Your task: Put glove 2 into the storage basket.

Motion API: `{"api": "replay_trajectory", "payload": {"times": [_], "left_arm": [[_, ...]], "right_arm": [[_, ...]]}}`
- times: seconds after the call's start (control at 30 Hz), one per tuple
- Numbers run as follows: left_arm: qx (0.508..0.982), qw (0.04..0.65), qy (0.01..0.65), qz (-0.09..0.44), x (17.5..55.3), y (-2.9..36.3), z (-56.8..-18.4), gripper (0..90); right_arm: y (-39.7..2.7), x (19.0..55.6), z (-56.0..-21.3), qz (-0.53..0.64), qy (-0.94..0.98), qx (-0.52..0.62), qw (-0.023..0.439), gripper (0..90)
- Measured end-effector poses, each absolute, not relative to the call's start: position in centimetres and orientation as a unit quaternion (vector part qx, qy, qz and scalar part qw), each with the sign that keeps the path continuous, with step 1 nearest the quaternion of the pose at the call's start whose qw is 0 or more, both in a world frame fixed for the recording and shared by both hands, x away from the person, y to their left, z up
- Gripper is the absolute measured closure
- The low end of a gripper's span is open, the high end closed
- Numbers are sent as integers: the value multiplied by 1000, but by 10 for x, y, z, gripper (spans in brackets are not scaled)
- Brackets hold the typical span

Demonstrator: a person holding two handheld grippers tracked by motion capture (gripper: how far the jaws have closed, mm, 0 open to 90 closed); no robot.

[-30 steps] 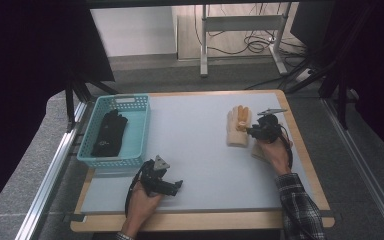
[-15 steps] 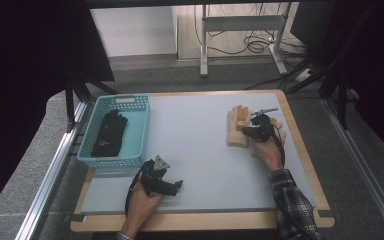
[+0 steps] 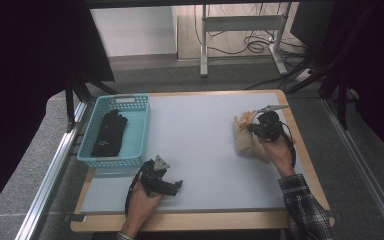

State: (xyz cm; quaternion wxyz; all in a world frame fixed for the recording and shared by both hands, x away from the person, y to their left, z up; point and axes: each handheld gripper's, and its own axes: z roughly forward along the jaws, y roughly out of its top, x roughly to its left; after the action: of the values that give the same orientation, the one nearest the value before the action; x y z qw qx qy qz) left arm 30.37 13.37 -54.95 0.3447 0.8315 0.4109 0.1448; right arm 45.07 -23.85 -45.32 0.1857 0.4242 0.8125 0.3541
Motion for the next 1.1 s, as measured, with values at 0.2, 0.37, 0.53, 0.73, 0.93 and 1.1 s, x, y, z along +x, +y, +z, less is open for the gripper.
{"api": "replay_trajectory", "payload": {"times": [0.2, 0.37, 0.53, 0.73, 0.93, 1.1], "left_arm": [[832, 345, 411, 145, 304, 134, -550, 7], [831, 345, 411, 145, 304, 134, -550, 7], [831, 345, 411, 145, 304, 134, -550, 7], [832, 345, 411, 146, 304, 134, -550, 7], [831, 345, 411, 145, 304, 134, -550, 7], [831, 345, 411, 145, 304, 134, -550, 7]], "right_arm": [[-222, 430, -450, 320, 837, 399, 194, 863], [-201, 423, -468, 308, 849, 382, 195, 853], [-186, 420, -465, 328, 849, 372, 183, 840], [-146, 412, -463, 373, 856, 333, 131, 699], [-141, 414, -460, 370, 860, 321, 144, 648], [-158, 417, -472, 358, 858, 333, 156, 644]]}}
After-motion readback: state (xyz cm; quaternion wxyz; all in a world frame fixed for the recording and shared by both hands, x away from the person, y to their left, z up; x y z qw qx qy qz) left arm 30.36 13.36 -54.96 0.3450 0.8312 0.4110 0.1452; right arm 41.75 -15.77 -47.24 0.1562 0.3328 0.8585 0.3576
